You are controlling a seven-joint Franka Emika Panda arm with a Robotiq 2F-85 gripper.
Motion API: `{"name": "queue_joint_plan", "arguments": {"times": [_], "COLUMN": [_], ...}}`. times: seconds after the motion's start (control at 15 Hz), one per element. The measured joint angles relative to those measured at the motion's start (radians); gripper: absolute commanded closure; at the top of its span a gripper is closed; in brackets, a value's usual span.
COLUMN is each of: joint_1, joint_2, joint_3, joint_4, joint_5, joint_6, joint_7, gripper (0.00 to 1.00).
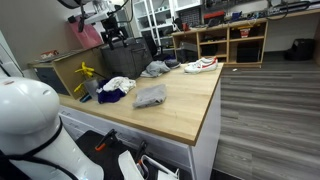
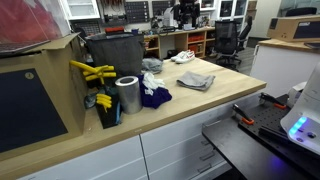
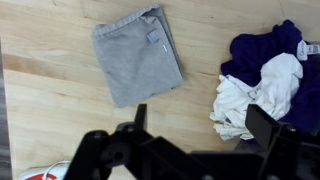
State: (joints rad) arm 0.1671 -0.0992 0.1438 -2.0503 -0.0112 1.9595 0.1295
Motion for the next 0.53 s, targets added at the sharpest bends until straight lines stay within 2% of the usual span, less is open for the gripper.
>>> {"name": "queue_joint_plan", "arguments": {"times": [0.27,0.53], "joint_1": [0.003,0.002], "joint_2": [-0.03,-0.028], "joint_3": [0.03,0.032], "joint_4": [0.005,0.004], "joint_5": [0.0,-0.001], "joint_6": [-0.007,-0.006], "joint_7": [0.022,0.022], "gripper": [0.0,0.0]}}
